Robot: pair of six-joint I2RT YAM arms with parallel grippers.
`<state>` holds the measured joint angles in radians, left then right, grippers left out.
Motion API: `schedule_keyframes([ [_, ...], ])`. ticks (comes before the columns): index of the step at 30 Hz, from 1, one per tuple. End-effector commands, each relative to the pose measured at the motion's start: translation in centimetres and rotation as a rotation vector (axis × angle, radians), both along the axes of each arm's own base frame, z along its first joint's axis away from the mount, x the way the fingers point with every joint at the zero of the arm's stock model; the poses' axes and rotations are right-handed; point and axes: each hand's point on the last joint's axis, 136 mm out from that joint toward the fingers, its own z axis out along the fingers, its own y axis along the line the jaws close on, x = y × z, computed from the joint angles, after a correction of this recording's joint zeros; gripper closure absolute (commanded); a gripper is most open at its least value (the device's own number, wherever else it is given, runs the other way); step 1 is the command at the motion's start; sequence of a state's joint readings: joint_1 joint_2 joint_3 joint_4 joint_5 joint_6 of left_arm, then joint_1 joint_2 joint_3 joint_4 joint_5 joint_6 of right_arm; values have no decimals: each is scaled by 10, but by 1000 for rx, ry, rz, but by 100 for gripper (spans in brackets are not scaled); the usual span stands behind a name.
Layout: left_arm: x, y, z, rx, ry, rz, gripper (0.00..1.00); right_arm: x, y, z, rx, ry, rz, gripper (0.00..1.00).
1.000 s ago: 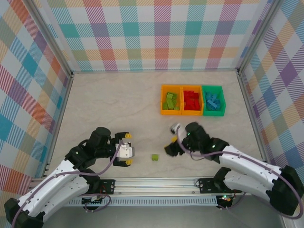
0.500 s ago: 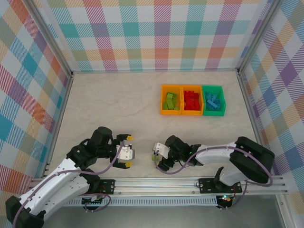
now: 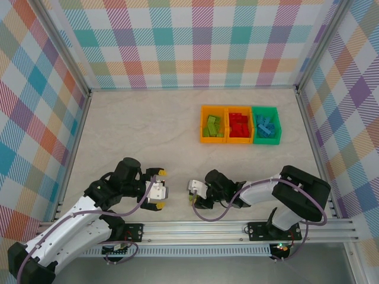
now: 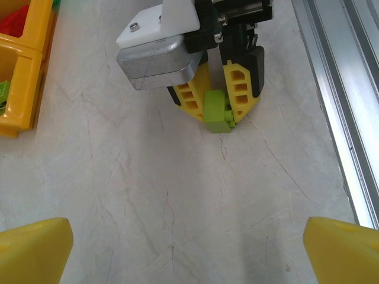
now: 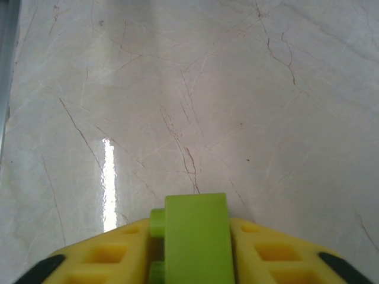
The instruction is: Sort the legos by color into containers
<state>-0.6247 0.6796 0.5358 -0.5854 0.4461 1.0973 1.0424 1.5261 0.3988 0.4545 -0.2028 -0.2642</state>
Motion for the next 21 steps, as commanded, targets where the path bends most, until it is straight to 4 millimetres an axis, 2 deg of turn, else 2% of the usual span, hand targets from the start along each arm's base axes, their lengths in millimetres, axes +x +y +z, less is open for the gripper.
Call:
schedule_keyframes([
  [1, -5, 2, -5, 2, 22, -24, 0, -4, -1, 9, 37, -17, 15, 72],
  [4, -6, 1, -5, -1, 22, -29, 0, 1, -1, 17, 66, -48, -15, 81],
  [8, -7, 0, -4, -12, 19, -35, 0, 20, -5, 41, 122, -105, -86, 81],
  [13, 12, -12, 20, -173, 55, 109, 0, 69, -22, 89, 252, -78, -219, 82],
  [18, 34, -15, 44, -303, 91, 269, 0, 125, -37, 123, 322, -90, -332, 81],
  [21, 65, -8, 67, -417, 122, 496, 0, 165, -46, 138, 341, -100, -420, 81],
])
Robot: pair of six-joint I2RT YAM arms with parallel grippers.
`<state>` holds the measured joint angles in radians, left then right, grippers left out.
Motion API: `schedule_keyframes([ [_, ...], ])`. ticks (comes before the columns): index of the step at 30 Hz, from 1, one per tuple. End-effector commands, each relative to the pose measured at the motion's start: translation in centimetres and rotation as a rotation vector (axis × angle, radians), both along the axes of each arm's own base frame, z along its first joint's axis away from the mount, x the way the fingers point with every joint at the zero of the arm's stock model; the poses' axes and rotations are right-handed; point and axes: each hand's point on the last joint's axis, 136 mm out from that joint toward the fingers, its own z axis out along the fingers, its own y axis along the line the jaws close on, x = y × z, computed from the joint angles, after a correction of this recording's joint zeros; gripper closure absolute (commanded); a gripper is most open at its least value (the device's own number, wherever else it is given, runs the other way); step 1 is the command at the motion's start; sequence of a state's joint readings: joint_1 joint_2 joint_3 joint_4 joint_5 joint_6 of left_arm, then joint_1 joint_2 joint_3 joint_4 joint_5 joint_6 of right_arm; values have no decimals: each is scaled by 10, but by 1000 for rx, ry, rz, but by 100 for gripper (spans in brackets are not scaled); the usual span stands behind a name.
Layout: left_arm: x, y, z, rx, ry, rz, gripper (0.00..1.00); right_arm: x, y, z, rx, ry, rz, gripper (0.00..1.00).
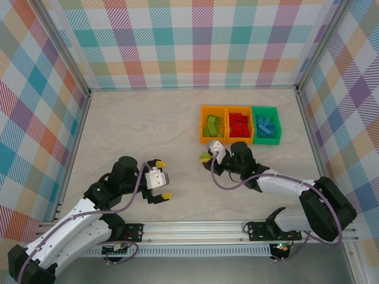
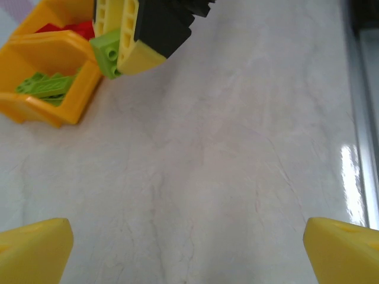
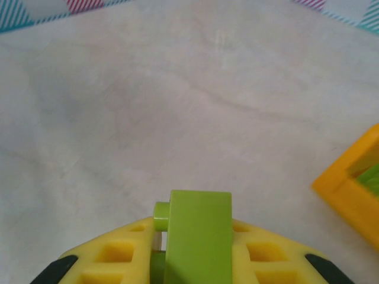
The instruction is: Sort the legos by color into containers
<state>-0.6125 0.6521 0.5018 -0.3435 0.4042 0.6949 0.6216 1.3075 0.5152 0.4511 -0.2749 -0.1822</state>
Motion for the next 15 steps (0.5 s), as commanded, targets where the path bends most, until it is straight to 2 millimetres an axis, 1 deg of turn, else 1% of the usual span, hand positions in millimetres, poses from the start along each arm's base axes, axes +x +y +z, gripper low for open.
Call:
schedule_keyframes([
  [1, 40, 8, 40, -180, 41, 284, 0, 36, -3, 20, 58, 29, -48, 81],
  [3, 53, 18, 48, -192, 48, 388, 0, 63, -11, 27, 75, 40, -103, 82],
  [5, 59, 24, 52, -195, 53, 448, 0, 92, -23, 29, 99, 65, -181, 83],
  [7, 63, 29, 52, -188, 47, 485, 0, 123, -40, 27, 115, 92, -287, 82],
  [8, 64, 32, 51, -182, 46, 502, 0, 137, -49, 23, 118, 115, -334, 81],
  [9, 66, 34, 50, -178, 45, 517, 0, 147, -55, 20, 119, 131, -354, 80],
  [12, 69, 41, 48, -152, 35, 549, 0, 170, -55, 11, 94, 176, -358, 73],
  [13, 71, 41, 48, -143, 29, 549, 0, 174, -52, 11, 86, 188, -350, 72],
  [15, 70, 45, 41, -107, 47, 559, 0, 181, -47, 16, 93, 200, -336, 69],
])
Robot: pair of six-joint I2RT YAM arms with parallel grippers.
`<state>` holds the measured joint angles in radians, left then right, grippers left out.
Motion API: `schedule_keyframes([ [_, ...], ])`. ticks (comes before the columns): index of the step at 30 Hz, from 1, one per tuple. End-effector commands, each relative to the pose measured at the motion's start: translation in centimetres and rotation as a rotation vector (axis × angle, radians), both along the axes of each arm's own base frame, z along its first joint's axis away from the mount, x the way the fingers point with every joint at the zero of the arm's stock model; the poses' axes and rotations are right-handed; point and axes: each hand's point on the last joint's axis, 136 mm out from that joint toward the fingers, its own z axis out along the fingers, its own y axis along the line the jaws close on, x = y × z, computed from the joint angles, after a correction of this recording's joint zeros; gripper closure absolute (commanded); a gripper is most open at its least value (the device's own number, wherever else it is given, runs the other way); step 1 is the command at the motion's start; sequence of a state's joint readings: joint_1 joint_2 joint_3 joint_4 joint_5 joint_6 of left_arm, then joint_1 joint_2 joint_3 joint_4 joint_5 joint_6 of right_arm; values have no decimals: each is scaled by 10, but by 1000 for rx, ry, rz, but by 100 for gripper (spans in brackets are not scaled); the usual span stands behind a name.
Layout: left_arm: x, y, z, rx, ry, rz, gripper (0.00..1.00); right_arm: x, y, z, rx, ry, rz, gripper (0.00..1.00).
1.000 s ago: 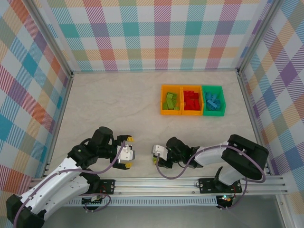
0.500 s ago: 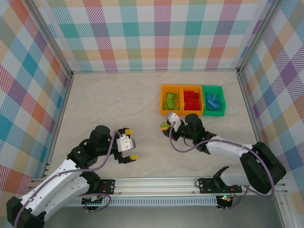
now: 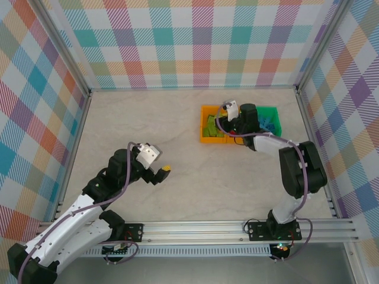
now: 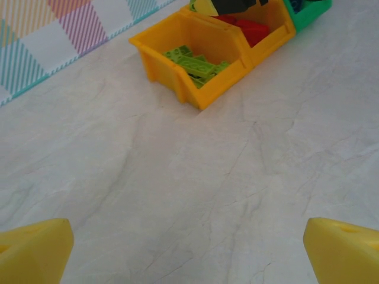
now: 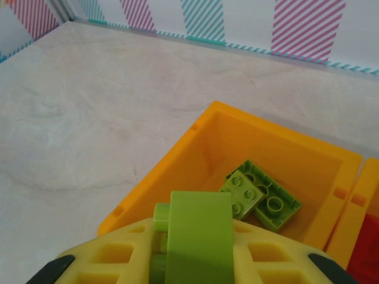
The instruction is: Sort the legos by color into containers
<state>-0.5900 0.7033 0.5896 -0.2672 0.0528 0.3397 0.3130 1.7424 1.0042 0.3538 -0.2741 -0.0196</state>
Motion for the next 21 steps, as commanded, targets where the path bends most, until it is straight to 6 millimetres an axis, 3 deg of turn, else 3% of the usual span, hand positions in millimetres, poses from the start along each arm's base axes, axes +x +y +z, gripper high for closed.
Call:
schedule_keyframes([
  [1, 6, 11, 5, 19, 9, 66, 0, 3, 14, 14, 41, 35, 34, 68],
  [3, 7, 12, 3, 23, 13, 68, 0, 8, 13, 19, 51, 30, 12, 58],
  [5, 7, 12, 2, 27, 18, 67, 0, 11, 10, 27, 52, 35, -15, 34],
  [9, 9, 15, 3, 19, 28, 94, 0, -2, 3, 51, 59, 5, -27, 30],
  [11, 16, 25, 10, -23, 31, 187, 0, -15, -8, 64, 60, -12, -65, 25],
  [13, 24, 38, 20, -82, 35, 290, 0, -24, -28, 69, 59, 0, -156, 3],
  [14, 27, 44, 25, -108, 41, 325, 0, -29, -41, 68, 56, 14, -209, 0],
  [18, 36, 71, 47, -233, 57, 538, 0, -55, -91, 58, 3, 74, -382, 0],
  [21, 44, 94, 39, -292, 39, 709, 0, -74, -140, 43, -66, 79, -545, 0],
])
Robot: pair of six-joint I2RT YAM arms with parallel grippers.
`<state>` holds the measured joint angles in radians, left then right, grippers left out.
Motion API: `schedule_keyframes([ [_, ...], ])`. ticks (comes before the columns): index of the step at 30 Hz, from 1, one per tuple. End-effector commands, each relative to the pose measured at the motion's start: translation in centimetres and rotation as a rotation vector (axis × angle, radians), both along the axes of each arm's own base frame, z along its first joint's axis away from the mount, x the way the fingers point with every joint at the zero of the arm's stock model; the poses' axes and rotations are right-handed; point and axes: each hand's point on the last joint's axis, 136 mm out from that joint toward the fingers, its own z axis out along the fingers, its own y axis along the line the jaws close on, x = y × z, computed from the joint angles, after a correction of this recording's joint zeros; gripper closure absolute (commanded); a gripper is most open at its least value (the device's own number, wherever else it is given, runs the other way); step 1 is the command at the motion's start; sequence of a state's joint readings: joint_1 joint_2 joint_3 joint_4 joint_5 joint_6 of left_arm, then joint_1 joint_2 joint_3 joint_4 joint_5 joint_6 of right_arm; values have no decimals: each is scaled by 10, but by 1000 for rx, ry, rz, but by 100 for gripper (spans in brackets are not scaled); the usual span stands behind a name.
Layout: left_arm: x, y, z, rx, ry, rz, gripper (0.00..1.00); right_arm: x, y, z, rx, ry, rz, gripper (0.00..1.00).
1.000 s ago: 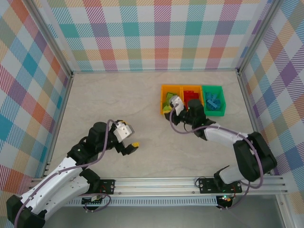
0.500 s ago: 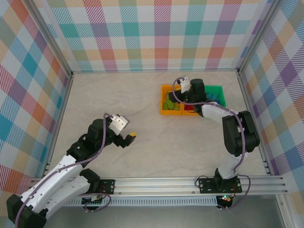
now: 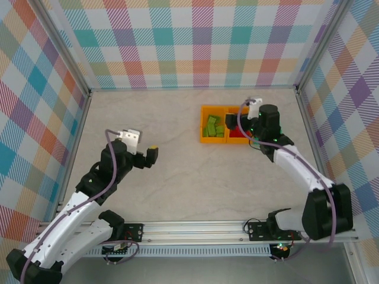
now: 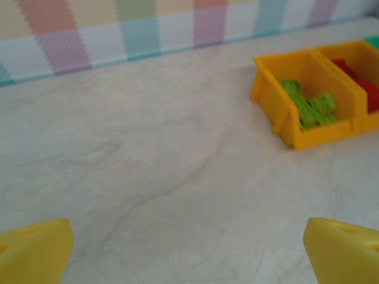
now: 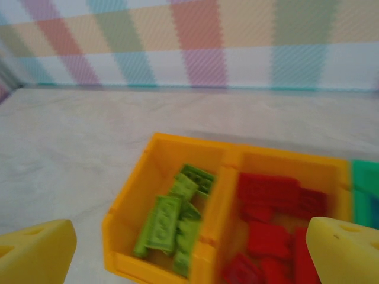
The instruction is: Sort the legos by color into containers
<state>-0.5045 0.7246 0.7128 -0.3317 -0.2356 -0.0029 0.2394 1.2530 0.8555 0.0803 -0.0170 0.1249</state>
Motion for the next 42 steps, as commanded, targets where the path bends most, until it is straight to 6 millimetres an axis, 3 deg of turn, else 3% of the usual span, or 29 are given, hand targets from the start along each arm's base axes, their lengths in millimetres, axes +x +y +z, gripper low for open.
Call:
schedule_keyframes([
  [1, 11, 34, -8, -84, -19, 252, 0, -22, -63, -45, -87, 119, -233, 0],
  [4, 25, 50, -33, 14, -72, 336, 0, -29, -115, -68, -116, 155, -390, 0],
  [7, 36, 75, -50, 114, -76, 449, 0, -20, -152, -103, -34, 251, -514, 0],
  [9, 42, 88, -61, 145, -69, 495, 0, -10, -163, -130, -20, 317, -551, 0],
  [12, 56, 92, -81, 151, -65, 465, 0, 9, -162, -151, -31, 272, -504, 0],
  [14, 64, 95, -94, 130, -47, 468, 0, 19, -151, -143, 17, 190, -426, 0],
  [20, 81, 92, -119, 102, 2, 437, 0, 24, -130, -143, 33, 180, -291, 0],
  [24, 94, 89, -123, 48, -23, 391, 0, 19, -121, -134, 41, 117, -237, 0],
  [27, 102, 87, -128, 13, -43, 356, 0, 1, -102, -118, 40, -53, -119, 0],
  [29, 107, 87, -133, 27, -52, 341, 0, -14, -84, -127, -8, -145, -47, 0],
  [30, 110, 87, -134, 29, -58, 335, 0, -14, -84, -123, -14, -213, -67, 0],
  [32, 118, 88, -141, 23, -53, 319, 0, -13, -112, -131, -17, -125, -250, 0],
  [35, 128, 94, -165, -15, -17, 316, 0, 0, -103, -135, -44, -74, -200, 0],
  [37, 125, 102, -166, -28, 1, 353, 0, 1, -102, -135, -67, -87, -216, 0],
  [42, 126, 101, -166, -26, -6, 352, 0, 2, -103, -135, -75, -85, -227, 0],
])
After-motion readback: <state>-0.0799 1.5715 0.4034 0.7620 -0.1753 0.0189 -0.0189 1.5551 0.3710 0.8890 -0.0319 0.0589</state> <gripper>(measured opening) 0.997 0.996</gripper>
